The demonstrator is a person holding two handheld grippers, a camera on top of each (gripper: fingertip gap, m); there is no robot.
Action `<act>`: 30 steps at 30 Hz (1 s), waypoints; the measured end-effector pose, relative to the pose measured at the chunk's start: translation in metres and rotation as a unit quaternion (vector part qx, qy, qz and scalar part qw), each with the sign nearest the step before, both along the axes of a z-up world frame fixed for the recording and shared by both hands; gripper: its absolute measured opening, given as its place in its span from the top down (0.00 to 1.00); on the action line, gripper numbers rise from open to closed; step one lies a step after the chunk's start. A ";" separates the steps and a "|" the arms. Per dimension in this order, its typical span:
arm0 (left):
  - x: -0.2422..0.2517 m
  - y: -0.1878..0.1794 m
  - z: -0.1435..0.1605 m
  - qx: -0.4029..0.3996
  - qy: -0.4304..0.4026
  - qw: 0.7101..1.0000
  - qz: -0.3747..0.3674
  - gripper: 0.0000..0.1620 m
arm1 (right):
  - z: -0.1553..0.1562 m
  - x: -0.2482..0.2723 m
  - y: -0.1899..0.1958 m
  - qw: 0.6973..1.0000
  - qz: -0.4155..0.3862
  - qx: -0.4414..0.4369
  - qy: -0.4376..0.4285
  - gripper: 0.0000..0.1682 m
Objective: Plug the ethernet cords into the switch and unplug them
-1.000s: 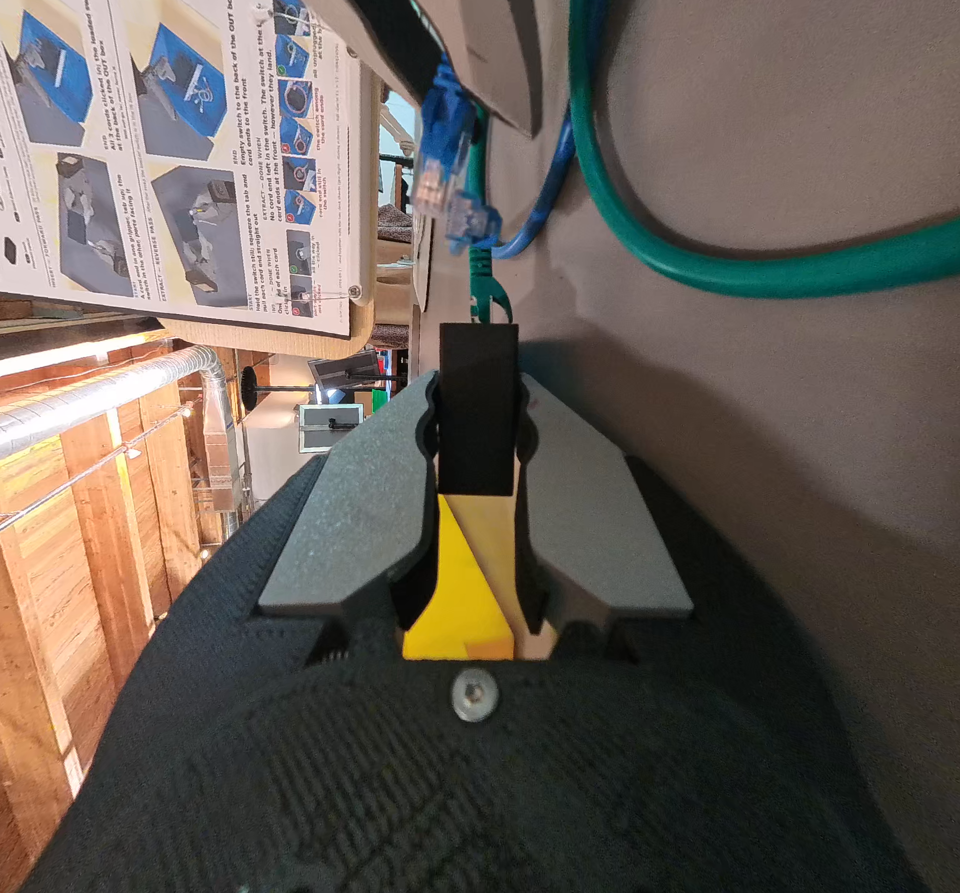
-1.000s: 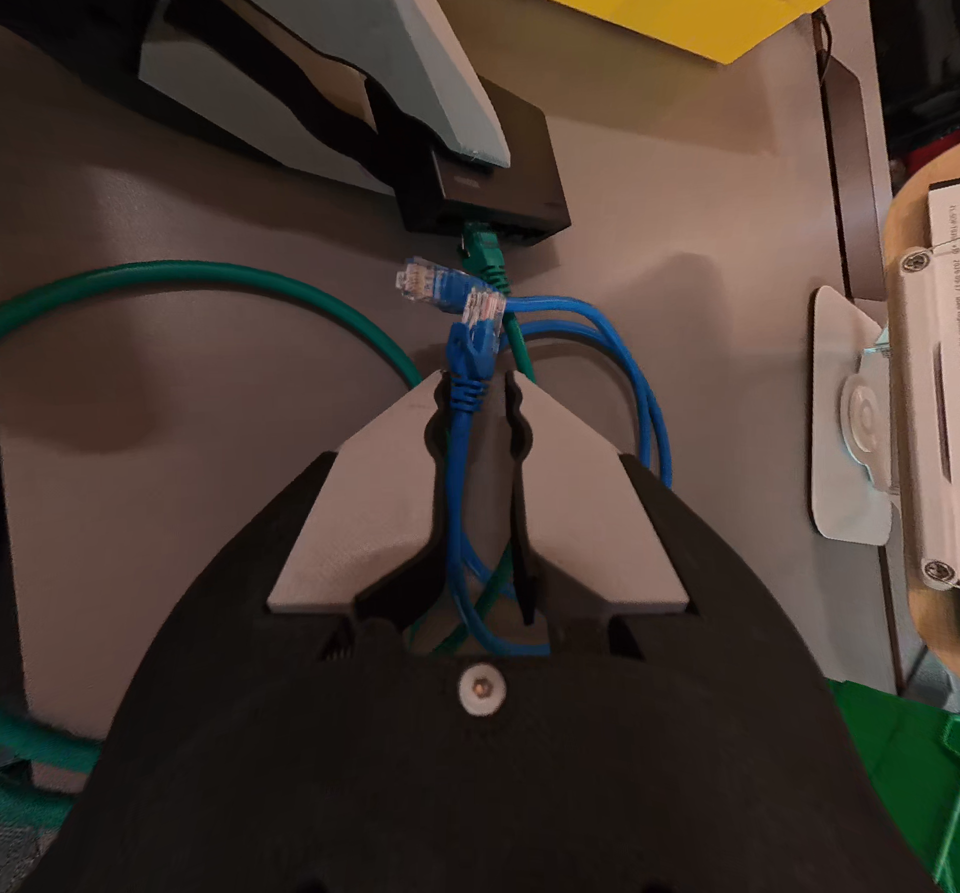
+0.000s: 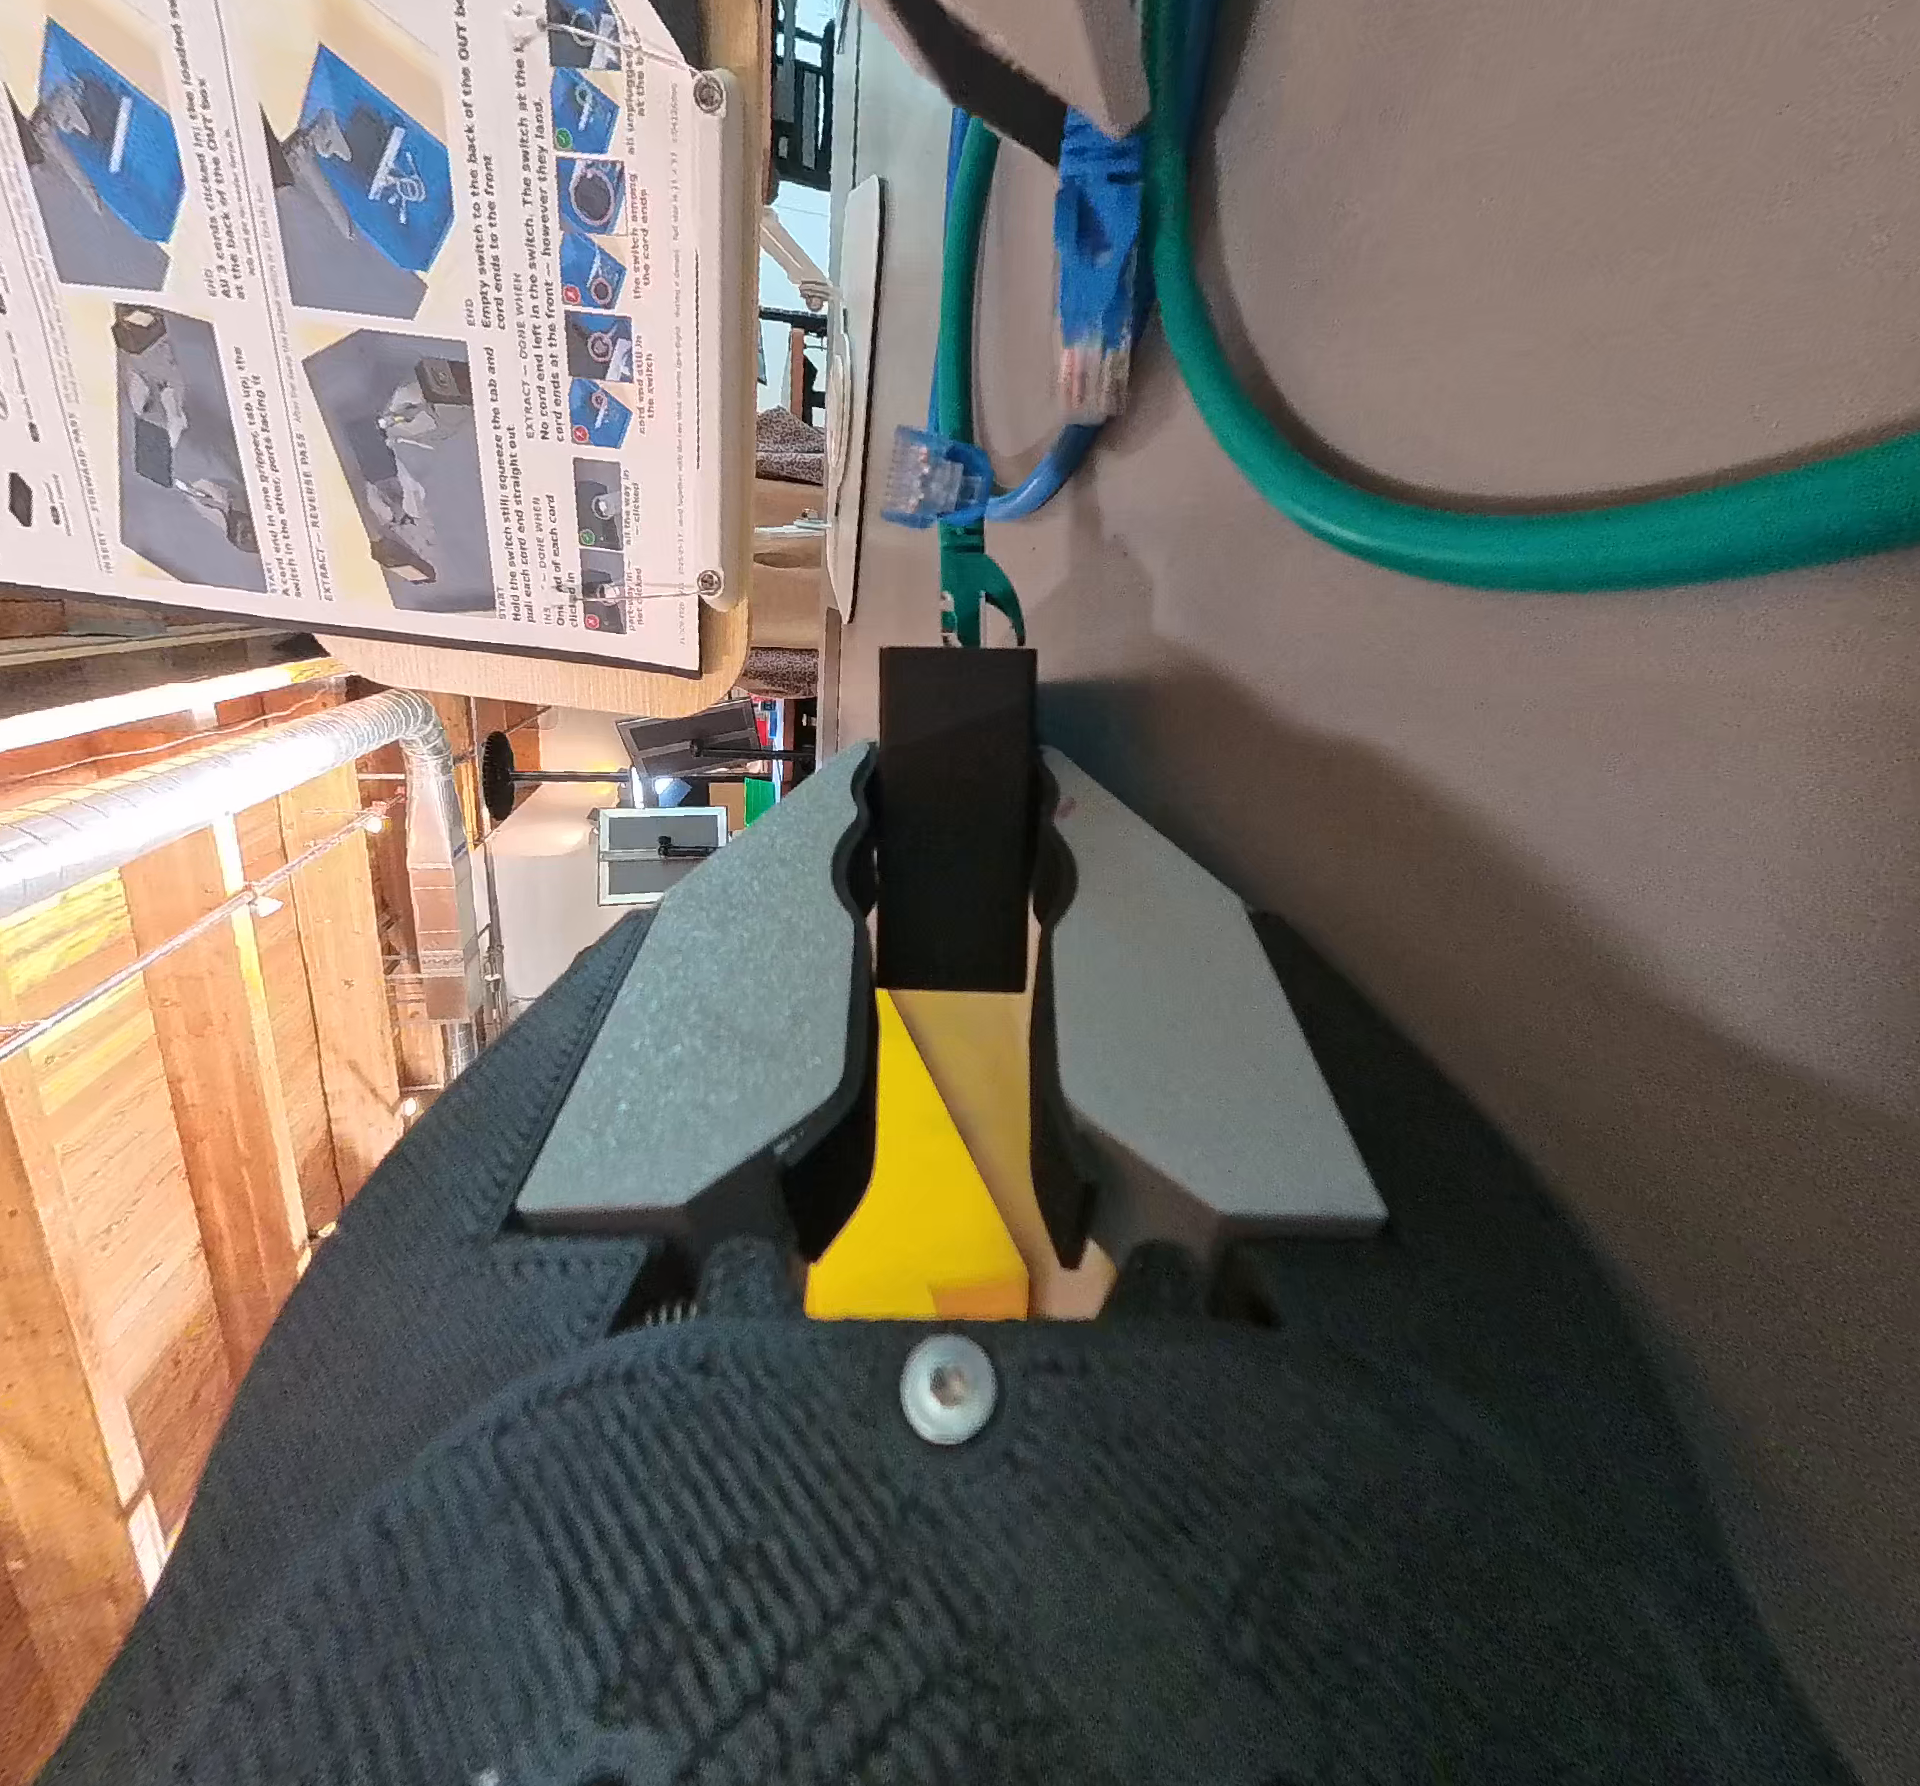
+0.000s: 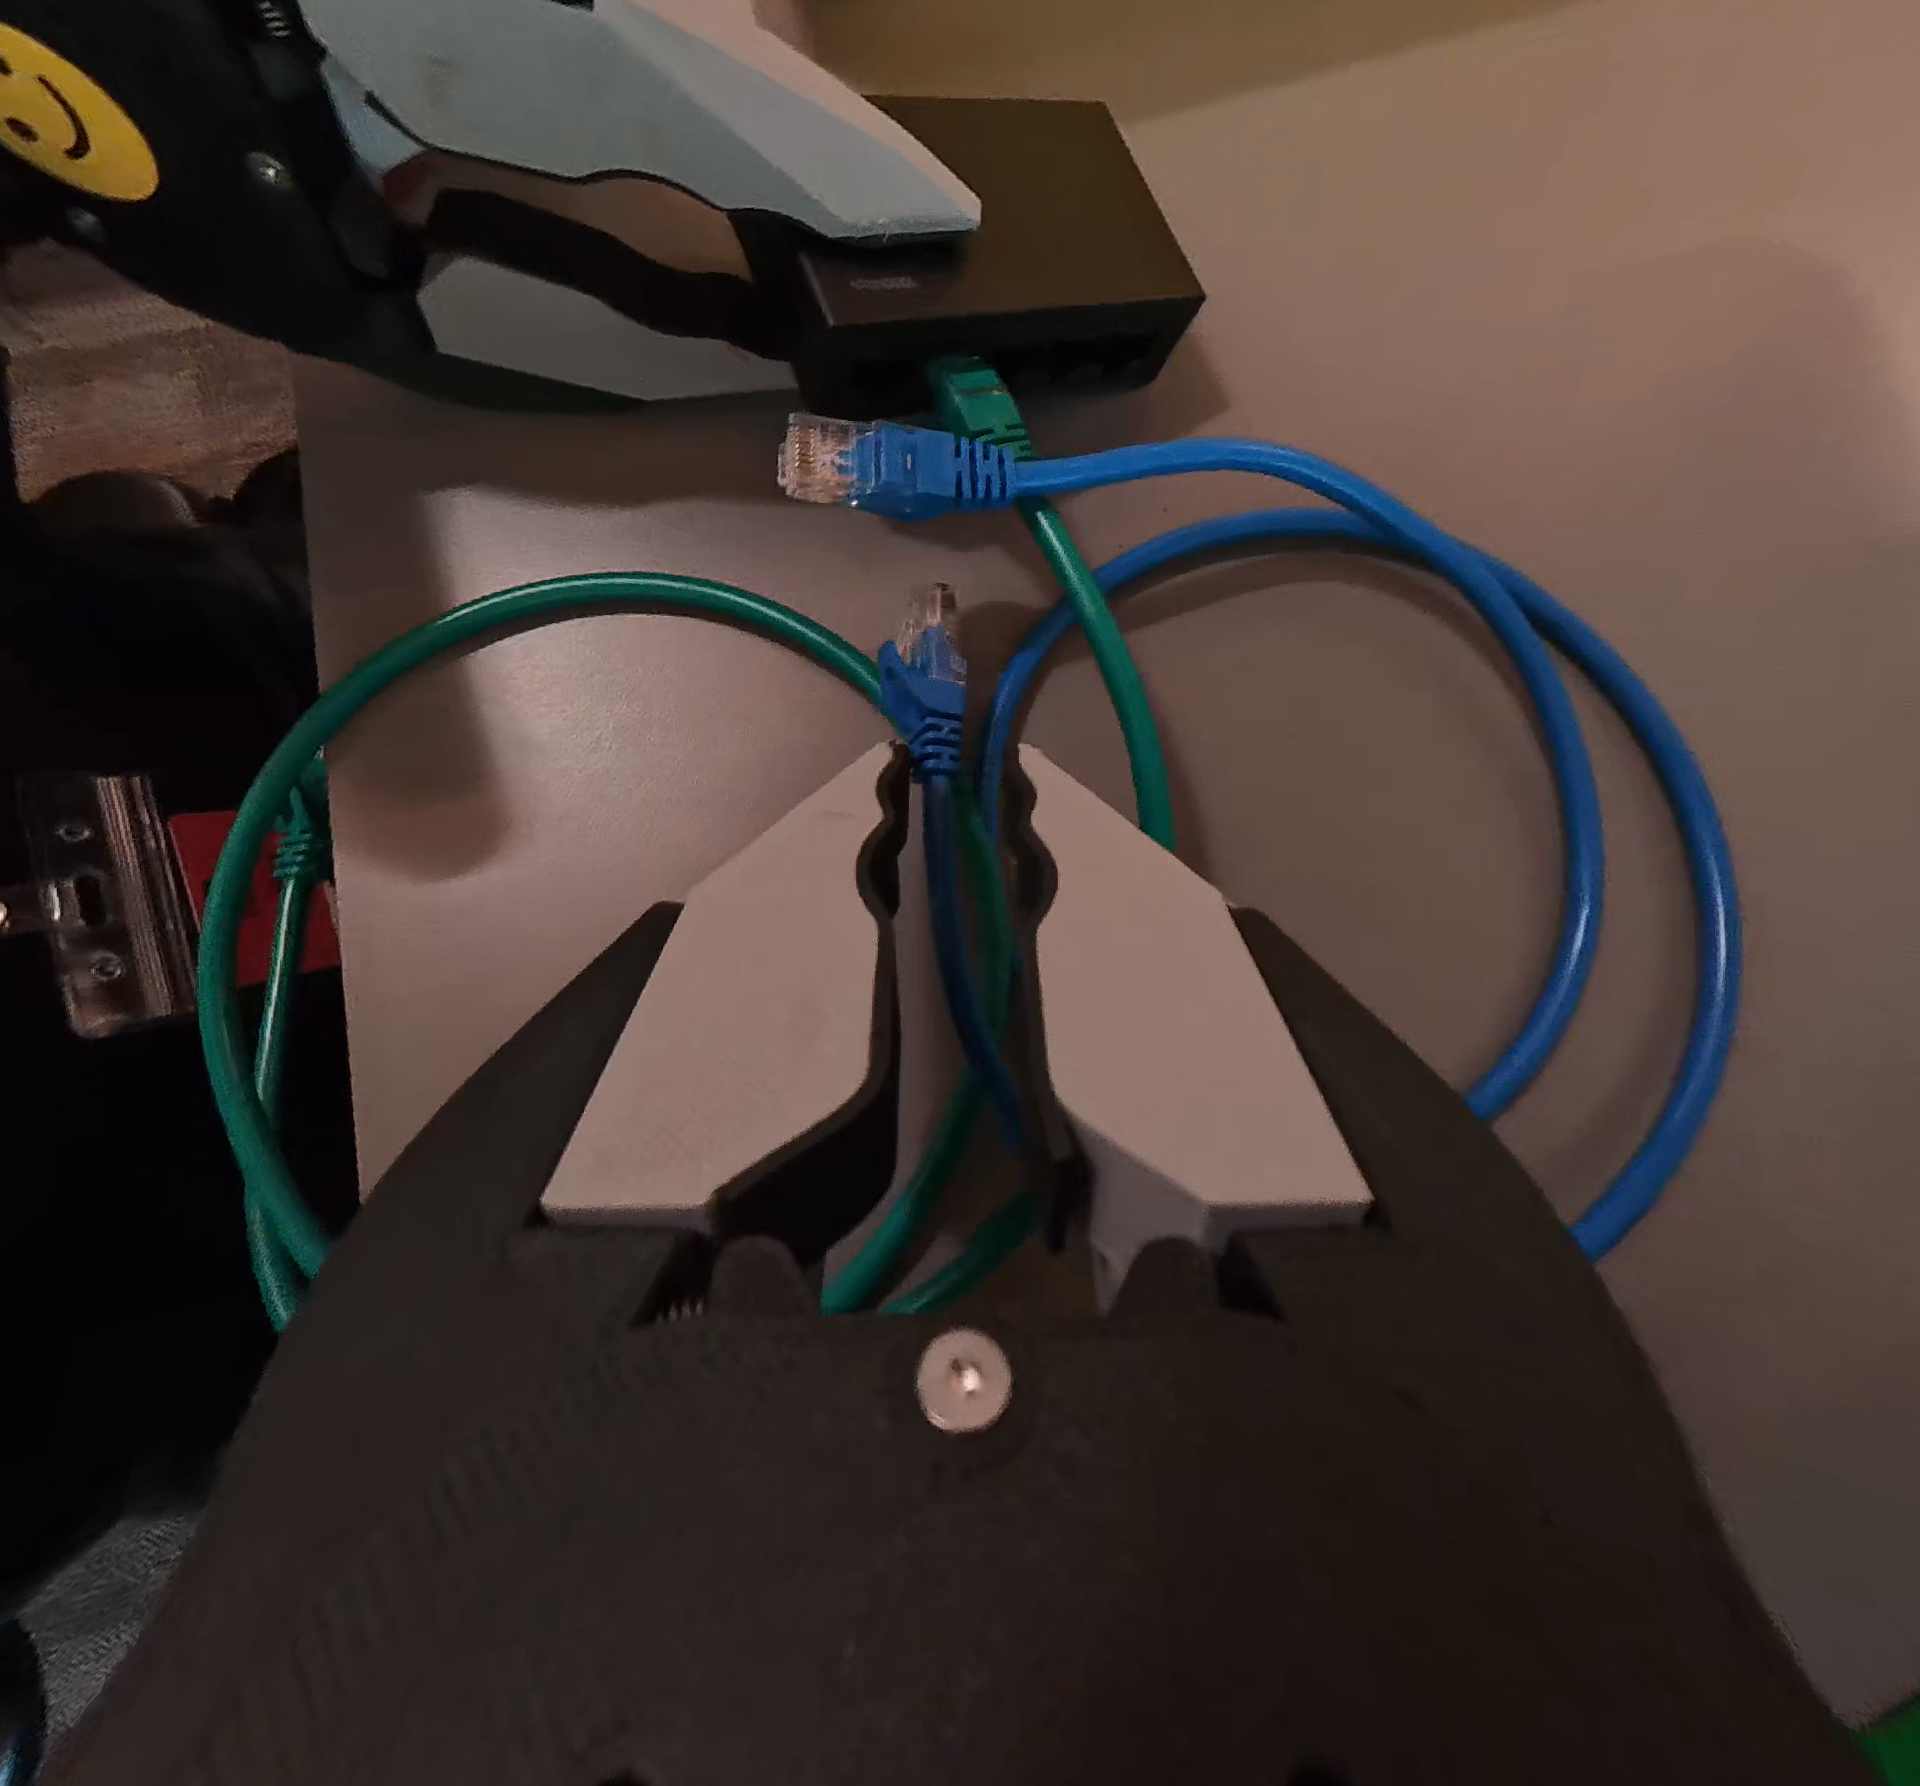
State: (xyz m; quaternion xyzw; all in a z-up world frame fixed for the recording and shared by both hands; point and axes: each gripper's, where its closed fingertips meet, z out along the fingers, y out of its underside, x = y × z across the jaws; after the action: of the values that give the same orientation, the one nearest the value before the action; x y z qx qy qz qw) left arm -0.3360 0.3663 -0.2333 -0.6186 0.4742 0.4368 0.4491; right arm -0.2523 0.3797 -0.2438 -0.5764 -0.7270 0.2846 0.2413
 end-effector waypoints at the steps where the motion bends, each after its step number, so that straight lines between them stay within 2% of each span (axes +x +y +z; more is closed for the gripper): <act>1: 0.000 0.000 0.000 0.000 0.000 1.000 0.000 0.85 | -0.001 -0.001 -0.001 1.000 -0.002 -0.004 -0.001 0.92; 30: -0.001 0.000 0.000 0.000 -0.002 1.000 0.001 0.85 | -0.006 -0.011 -0.010 0.993 -0.004 -0.115 0.011 0.94</act>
State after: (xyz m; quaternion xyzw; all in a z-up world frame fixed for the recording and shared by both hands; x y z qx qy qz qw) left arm -0.3366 0.3665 -0.2333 -0.6200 0.4727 0.4358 0.4497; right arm -0.2636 0.3698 -0.2502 -0.5997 -0.6848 0.3716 0.1827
